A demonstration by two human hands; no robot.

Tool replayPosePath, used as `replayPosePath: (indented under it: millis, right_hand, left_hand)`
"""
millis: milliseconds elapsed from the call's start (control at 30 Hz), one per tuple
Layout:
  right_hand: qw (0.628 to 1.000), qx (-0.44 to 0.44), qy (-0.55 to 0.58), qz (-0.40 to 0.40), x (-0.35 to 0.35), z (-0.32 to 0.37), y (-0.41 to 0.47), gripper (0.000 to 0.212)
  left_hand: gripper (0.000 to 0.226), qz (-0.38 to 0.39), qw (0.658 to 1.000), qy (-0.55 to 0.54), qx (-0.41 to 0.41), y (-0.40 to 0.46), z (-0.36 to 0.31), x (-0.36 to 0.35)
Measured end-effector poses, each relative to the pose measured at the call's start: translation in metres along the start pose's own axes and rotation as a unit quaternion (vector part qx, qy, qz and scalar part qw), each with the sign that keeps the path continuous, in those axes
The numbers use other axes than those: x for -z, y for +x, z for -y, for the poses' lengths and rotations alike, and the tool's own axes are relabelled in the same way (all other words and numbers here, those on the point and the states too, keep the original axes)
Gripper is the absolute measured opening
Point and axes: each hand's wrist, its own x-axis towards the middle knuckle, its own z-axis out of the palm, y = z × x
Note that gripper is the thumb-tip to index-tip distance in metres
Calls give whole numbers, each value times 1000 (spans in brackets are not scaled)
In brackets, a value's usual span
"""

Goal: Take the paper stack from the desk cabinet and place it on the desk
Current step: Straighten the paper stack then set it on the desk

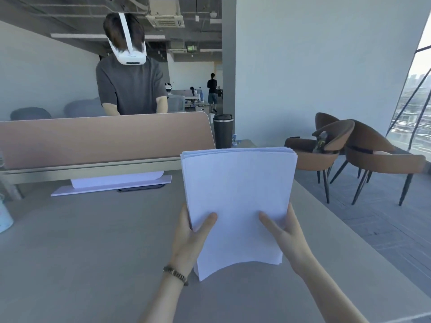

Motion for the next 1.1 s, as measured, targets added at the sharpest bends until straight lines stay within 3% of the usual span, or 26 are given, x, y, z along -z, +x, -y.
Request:
replayPosePath:
  millis: [200, 333, 533, 733, 967, 1100]
  right_hand:
    - [999, 39, 31, 1, 3, 11, 9, 36]
    - [997, 54, -31, -52, -8, 6, 9, 30]
    - [994, 61, -25, -83, -5, 8, 10, 33]
    - [997, 30, -36, -55, -6, -11, 0, 25]
    - [997, 5, -52, -56, -3, -19, 4, 29]
    - [992, -43, -100, -57, 22, -13, 26, 20]
  left_hand:
    - [49, -38, 999, -13, -18, -2, 4, -7]
    - [26, -53, 999, 1, -3, -1, 6, -13]
    - [24, -35, 999, 7, -14, 8, -1, -18]
    - [37, -22, 1000, 10, 8, -3, 17, -18]
    - [20, -27, 999, 2, 23, 3, 19, -24]
    - [15, 23, 998, 34, 51, 22, 15, -37]
